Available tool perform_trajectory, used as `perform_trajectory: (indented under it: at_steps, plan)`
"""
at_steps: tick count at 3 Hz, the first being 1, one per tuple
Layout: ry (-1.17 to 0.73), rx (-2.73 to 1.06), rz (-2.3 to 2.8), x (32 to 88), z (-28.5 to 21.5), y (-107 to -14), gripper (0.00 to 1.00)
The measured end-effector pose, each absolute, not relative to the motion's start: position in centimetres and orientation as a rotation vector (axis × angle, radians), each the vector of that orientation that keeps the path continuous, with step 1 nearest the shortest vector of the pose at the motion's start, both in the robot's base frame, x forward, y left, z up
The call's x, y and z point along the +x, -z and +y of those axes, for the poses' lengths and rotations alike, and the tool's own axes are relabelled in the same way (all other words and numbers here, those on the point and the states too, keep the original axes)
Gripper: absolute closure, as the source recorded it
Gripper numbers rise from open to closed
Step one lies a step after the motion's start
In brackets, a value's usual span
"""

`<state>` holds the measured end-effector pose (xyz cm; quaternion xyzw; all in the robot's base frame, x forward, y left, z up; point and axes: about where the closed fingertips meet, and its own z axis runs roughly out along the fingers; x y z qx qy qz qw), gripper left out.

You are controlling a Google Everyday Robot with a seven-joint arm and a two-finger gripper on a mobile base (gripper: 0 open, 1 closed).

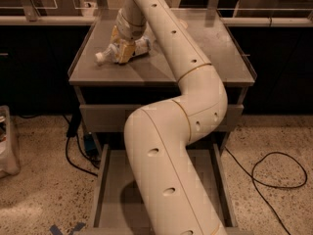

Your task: Place blue plastic bottle into middle drawer

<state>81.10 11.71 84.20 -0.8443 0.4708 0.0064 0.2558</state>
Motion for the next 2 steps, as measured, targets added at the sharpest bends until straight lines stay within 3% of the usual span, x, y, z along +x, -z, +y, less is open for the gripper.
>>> perform_trajectory:
  at_steps: [1, 2]
  plan:
    - [-0.017, -2.292, 1.278, 81.10, 11.71, -84.20, 1.00]
    - [-0.013, -2.283, 1.273, 81.38, 12.00, -84.12, 1.00]
